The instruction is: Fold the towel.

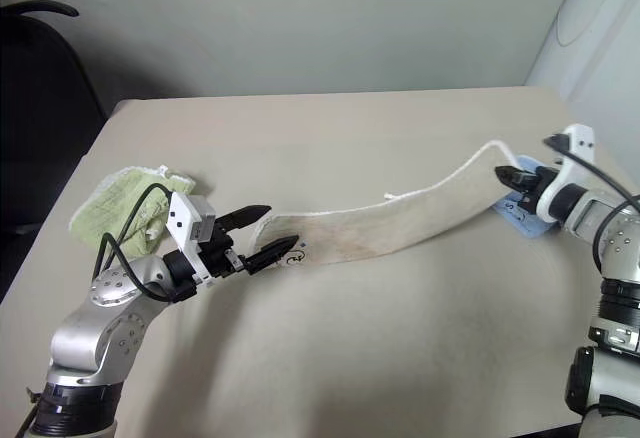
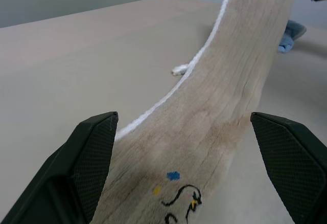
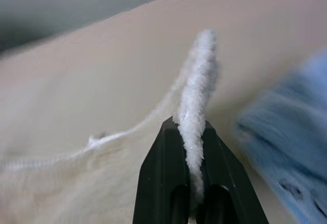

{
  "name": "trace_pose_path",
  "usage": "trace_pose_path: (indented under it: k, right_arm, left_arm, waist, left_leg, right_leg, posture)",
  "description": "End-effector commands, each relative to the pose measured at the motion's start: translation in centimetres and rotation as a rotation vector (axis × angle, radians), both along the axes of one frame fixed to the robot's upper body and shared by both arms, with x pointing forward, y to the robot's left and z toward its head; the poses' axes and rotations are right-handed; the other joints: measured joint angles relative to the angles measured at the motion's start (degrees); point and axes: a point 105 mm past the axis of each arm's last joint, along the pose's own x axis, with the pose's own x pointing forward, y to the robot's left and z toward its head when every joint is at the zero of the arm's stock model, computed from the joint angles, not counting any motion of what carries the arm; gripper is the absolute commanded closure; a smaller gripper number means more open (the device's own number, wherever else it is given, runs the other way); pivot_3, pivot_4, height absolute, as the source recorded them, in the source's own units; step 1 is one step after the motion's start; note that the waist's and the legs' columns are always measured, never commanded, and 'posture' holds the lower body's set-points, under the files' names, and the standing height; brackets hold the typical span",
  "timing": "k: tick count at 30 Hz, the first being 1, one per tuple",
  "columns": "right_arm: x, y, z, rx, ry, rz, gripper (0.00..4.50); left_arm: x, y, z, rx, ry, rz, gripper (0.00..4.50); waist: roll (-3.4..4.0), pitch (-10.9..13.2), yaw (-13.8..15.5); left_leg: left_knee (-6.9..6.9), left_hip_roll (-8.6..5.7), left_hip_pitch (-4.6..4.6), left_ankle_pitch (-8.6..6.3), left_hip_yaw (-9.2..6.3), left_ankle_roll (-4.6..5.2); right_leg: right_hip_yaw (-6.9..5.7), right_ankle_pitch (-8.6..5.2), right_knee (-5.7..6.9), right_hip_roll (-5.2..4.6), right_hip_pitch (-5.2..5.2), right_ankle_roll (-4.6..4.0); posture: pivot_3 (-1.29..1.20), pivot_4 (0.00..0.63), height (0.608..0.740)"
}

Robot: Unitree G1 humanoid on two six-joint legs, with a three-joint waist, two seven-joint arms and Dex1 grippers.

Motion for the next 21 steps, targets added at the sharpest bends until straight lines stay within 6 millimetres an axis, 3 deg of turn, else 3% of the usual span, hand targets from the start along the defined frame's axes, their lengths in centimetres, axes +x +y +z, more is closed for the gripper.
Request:
trace_pose_path:
  k: [1, 5, 8, 12, 21]
  right_arm:
    - [-1.2, 4.0, -0.3, -0.243, -0.085, 0.209, 4.47]
    - [-1.9, 8.1, -3.3, -0.520, -0.136, 0.420, 4.47]
    - [-2.6, 11.0, -5.1, -0.582, -0.140, 0.551, 4.47]
    - [-2.2, 13.3, -6.5, -0.593, -0.135, 0.588, 4.47]
    - [-0.7, 13.9, -8.2, -0.606, -0.094, 0.546, 4.47]
  left_arm:
    - [0.1, -0.3, 0.9, -0.001, -0.050, -0.006, 0.00]
    - [0.0, -0.6, 0.9, -0.007, -0.050, -0.008, 0.00]
    - [0.0, -0.7, 0.9, -0.011, -0.050, -0.007, 0.00]
    - [-0.1, -0.8, 0.9, -0.016, -0.052, -0.002, 0.00]
    - [-0.6, -0.8, 0.7, -0.027, -0.046, 0.010, 0.00]
  waist:
    - [0.00, 0.00, -0.03]
    - [0.00, 0.00, -0.02]
    - [0.00, 0.00, -0.01]
    - [0.00, 0.00, -0.05]
    - [-0.01, -0.01, 0.09]
  left_leg:
    - [0.01, 0.00, -0.01, 0.00, -0.01, 0.00]
    - [0.08, 0.00, -0.02, -0.01, -0.02, 0.01]
    - [0.09, 0.01, -0.02, -0.01, -0.03, 0.03]
    - [0.11, 0.02, -0.02, -0.01, -0.03, 0.02]
    - [0.13, 0.02, -0.04, 0.00, -0.05, 0.00]
  right_leg:
    - [0.00, 0.00, -0.02, 0.01, 0.01, 0.00]
    - [0.00, 0.00, -0.07, 0.00, 0.05, 0.03]
    - [0.00, 0.00, -0.06, -0.01, 0.05, 0.04]
    - [0.00, 0.00, -0.05, 0.00, 0.05, 0.04]
    - [-0.02, 0.01, -0.06, -0.01, 0.05, 0.03]
  posture:
    - [0.00, 0.150, 0.740]
    - [0.00, 0.150, 0.740]
    - [0.00, 0.150, 0.740]
    - [0.00, 0.150, 0.740]
    - [0.00, 0.150, 0.740]
